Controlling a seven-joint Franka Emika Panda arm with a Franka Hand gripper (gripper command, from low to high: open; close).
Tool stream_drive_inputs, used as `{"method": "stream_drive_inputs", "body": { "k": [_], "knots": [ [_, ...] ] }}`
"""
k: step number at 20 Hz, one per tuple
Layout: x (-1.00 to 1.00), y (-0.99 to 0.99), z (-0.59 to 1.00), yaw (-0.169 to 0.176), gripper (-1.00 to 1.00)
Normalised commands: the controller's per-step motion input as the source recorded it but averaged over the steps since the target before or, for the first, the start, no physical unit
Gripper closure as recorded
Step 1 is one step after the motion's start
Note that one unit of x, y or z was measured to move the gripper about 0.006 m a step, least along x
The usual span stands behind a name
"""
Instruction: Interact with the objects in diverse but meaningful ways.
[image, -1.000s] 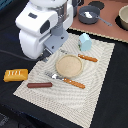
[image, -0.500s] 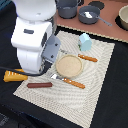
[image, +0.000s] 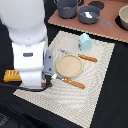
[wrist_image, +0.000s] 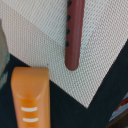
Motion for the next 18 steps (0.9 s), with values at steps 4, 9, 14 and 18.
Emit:
{"method": "stream_drive_inputs", "body": {
  "k": [4,9,14,18],
  "knots": [
    [0.15,-0.21,-0.25,0.032,-1.00],
    [0.11,-0.16,-0.29,0.031,-1.00],
    [0.07,-0.07,-0.31,0.040,-1.00],
    [0.01,-0.05,-0.28,0.038,-1.00]
  ]
}}
